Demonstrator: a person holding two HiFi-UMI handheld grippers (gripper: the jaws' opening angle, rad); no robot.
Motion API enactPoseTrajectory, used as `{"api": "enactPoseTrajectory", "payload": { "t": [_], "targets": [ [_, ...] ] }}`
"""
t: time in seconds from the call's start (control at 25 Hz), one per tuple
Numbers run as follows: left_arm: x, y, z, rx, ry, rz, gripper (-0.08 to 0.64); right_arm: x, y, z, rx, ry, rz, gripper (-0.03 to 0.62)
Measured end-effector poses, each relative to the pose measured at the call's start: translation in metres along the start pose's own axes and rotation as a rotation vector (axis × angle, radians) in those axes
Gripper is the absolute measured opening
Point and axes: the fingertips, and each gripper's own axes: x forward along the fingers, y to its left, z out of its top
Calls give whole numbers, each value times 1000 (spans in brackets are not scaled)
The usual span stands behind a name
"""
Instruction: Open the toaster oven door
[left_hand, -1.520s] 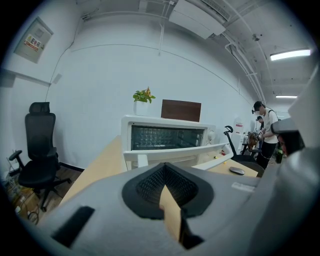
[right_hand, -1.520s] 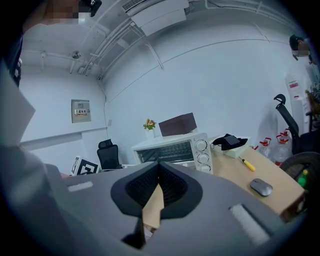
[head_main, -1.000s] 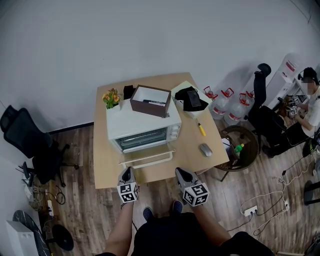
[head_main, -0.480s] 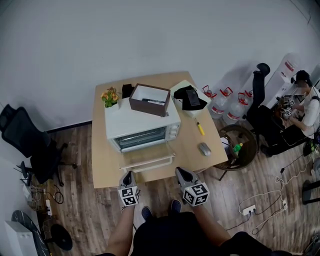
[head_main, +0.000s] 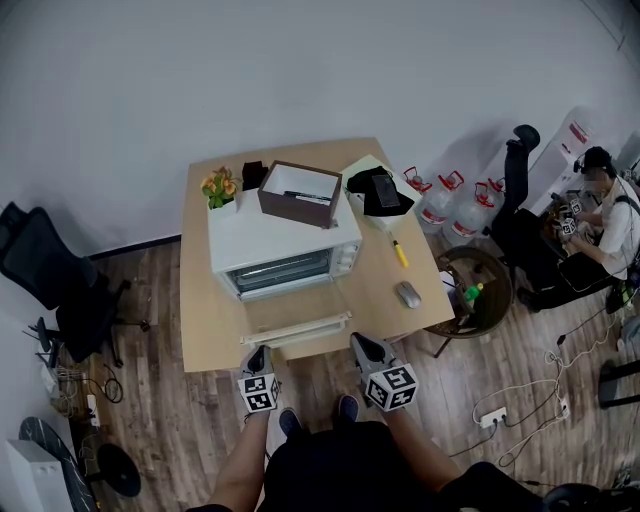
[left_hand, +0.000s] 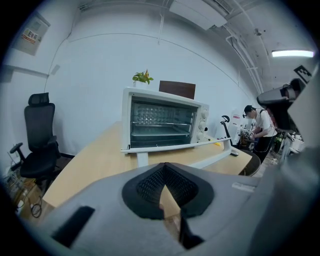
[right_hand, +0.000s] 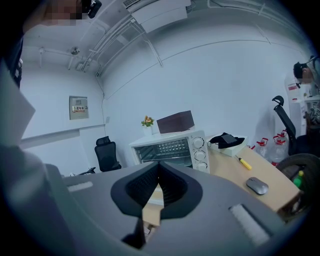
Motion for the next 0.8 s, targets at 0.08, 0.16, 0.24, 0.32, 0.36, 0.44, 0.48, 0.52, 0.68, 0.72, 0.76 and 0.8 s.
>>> {"api": "enactPoseTrajectory", "payload": {
  "t": [0.08,0.16,0.24,0.32,0.36,0.44,0.48,0.52,0.68,0.72,0.76,0.8],
  "targets": [
    [2,0,-11,-9,28,1,3,0,0,-1,-2,3,-2,14],
    [4,1,-21,-20,50,1,4,0,0,-3,-4,8,-4,14],
    [6,2,-30,-23,74,1,3,-1,0,-4,-4,11,-7,14],
    [8,2,-36,-24,95,0,4,-2,-1,-4,-3,14,-10,14],
    [9,2,-39,-27,104,0,4,-2,-1,-4,-3,15,-12,14],
    [11,2,-44,-32,118,0,5,-2,-3,-5,-5,18,-17,14],
    [13,3,-46,-35,122,1,3,-2,-4,-5,-7,20,-18,14],
    [14,3,-48,-39,124,2,4,-1,-4,-6,-8,22,-19,14],
    [15,5,-57,-52,146,7,5,-2,-4,-11,-7,33,-19,14],
    [16,5,-58,-56,153,10,3,-2,-5,-11,-7,35,-19,14],
    [17,5,-60,-59,158,12,3,-3,-6,-11,-7,37,-20,14],
    [18,6,-61,-62,163,15,4,-3,-6,-11,-7,39,-21,14]
  ]
}}
